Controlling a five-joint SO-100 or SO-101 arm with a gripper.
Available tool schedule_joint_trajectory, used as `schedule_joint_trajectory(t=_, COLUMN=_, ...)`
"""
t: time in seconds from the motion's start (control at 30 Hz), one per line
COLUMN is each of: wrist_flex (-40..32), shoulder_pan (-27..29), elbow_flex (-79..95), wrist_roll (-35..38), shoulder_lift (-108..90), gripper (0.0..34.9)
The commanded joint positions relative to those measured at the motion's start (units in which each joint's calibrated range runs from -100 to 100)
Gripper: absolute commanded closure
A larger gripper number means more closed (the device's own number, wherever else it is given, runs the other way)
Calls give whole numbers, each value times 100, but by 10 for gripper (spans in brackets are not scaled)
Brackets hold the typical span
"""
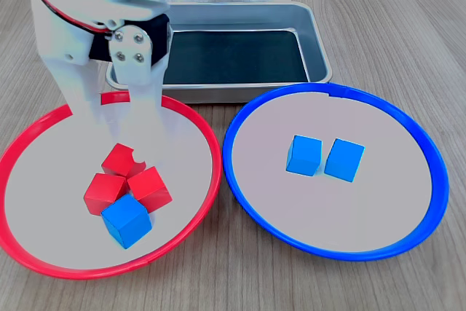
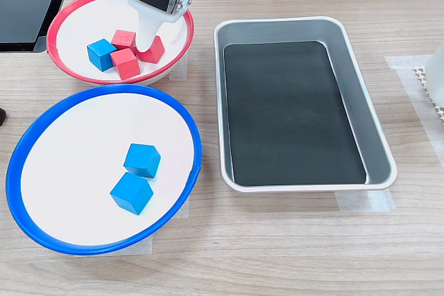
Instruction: Relocate any misplaced blocks to their matching dishes.
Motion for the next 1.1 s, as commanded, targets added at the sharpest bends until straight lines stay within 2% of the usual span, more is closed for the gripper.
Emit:
schedule_joint_trajectory(t=0.0, wrist_flex=-87, shoulder_pan=62, elbow_flex=-391, wrist_roll=-10, shoulder_lift=-63, gripper=219)
schedule_joint_trajectory(t=0.1, wrist_flex=-186, shoulder_pan=71, elbow_flex=-455, wrist_roll=5, shoulder_lift=-157, gripper=218)
schedule_joint_trajectory(t=0.23, wrist_flex=-252, shoulder_pan=62, elbow_flex=-418, wrist_roll=-29, shoulder_lift=-583, gripper=239)
schedule_joint_trajectory(t=0.47, wrist_flex=-38, shoulder_pan=137, elbow_flex=92, wrist_roll=-73, shoulder_lift=-1393, gripper=236)
schedule_joint_trajectory(t=0.63, wrist_flex=-170, shoulder_pan=128, elbow_flex=256, wrist_roll=459, shoulder_lift=-1479, gripper=239)
schedule_joint_trajectory(t=0.8, wrist_flex=-665, shoulder_pan=-23, elbow_flex=337, wrist_roll=894, shoulder_lift=-1436, gripper=242)
schedule_joint_trajectory(t=0.97, wrist_flex=-896, shoulder_pan=-164, elbow_flex=529, wrist_roll=860, shoulder_lift=-1419, gripper=250)
schedule_joint_trajectory(t=1.07, wrist_flex=-830, shoulder_pan=-136, elbow_flex=793, wrist_roll=571, shoulder_lift=-1470, gripper=260)
